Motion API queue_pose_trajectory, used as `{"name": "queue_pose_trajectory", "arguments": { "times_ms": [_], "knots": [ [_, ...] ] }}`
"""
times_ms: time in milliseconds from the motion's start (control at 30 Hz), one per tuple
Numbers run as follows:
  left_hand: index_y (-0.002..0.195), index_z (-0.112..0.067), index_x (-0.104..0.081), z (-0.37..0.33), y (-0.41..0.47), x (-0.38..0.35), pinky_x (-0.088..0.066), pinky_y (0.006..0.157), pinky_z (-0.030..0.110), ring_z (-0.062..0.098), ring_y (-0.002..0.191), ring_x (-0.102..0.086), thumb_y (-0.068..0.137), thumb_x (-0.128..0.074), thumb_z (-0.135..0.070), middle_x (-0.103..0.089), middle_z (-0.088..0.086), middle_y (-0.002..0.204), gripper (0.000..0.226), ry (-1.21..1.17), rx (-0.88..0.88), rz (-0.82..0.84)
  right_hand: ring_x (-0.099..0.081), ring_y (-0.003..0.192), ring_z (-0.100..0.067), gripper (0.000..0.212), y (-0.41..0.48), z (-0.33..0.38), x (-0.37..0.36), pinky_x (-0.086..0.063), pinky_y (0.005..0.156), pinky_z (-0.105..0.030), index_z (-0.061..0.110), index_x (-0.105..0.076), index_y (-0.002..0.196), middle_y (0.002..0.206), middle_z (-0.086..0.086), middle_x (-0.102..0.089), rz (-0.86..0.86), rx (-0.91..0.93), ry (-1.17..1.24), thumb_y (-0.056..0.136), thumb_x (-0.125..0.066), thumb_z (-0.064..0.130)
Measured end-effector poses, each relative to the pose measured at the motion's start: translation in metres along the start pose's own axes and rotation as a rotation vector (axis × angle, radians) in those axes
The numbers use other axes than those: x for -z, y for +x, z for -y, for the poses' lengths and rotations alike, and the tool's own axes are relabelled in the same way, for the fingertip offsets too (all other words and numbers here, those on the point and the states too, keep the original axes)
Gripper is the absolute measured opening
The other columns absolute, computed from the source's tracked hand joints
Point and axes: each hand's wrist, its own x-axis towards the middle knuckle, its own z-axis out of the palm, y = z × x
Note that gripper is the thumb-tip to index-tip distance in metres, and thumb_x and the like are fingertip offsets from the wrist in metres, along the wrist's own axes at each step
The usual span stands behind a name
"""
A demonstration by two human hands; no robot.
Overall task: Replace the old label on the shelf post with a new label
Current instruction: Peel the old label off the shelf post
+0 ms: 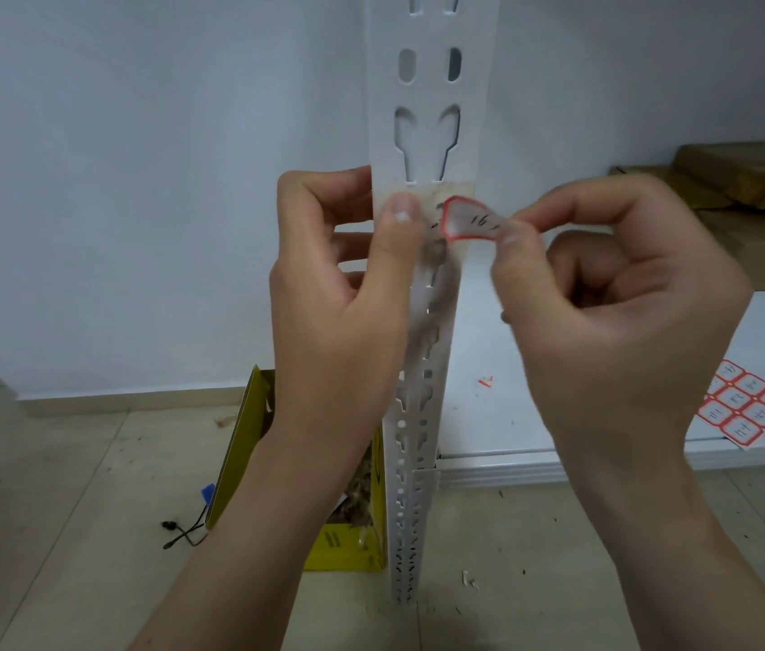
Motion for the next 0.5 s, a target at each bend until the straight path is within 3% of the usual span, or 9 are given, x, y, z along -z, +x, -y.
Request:
{"name": "queue_pose_trajectory", "arguments": {
  "times_ms": [67,167,300,500],
  "knots": [
    [0.112,-0.02,-0.05,-0.002,-0.001,-0.004,-0.056,0.067,0.021,0.01,0.087,-0.072,0.097,-0.07,-0.026,-0.067,-0.012,0.098,0.026,0.008,0.028,-0.017,-0.047,0.043,-0.03,0.013,0.004,-0.004,0.004,-0.048,0.043,-0.046,0.023,-0.06,0.087,0.055,-0.01,-0.05,-0.036,-0.04,0.003,0.095,-0.067,0.015],
    [0.111,-0.021,-0.048,-0.005,-0.002,-0.009,-0.058,0.068,0.018,0.006,0.091,-0.072,0.089,-0.079,-0.028,-0.067,-0.016,0.098,0.038,0.063,0.031,-0.046,-0.05,0.045,-0.03,0.016,0.006,-0.007,0.009,-0.049,0.043,-0.049,0.026,-0.058,0.09,0.062,-0.011,-0.054,-0.044,-0.044,-0.005,0.097,-0.066,0.014],
    [0.106,-0.02,-0.046,-0.005,-0.003,-0.011,-0.057,0.067,0.019,0.008,0.088,-0.073,0.09,-0.078,-0.024,-0.067,-0.016,0.094,0.036,0.092,-0.007,-0.065,-0.053,0.048,-0.032,0.021,0.005,-0.008,0.01,-0.047,0.042,-0.048,0.028,-0.056,0.091,0.07,-0.013,-0.056,-0.034,-0.043,-0.012,0.098,-0.065,0.011],
    [0.104,-0.02,-0.047,-0.002,-0.003,-0.01,-0.061,0.071,0.036,0.019,0.091,-0.073,0.094,-0.074,-0.018,-0.069,-0.005,0.1,0.029,0.086,-0.058,-0.067,-0.053,0.05,-0.033,0.023,0.006,-0.01,0.013,-0.046,0.042,-0.047,0.03,-0.056,0.09,0.074,-0.015,-0.056,-0.044,-0.049,-0.005,0.098,-0.064,0.011]
  ]
}}
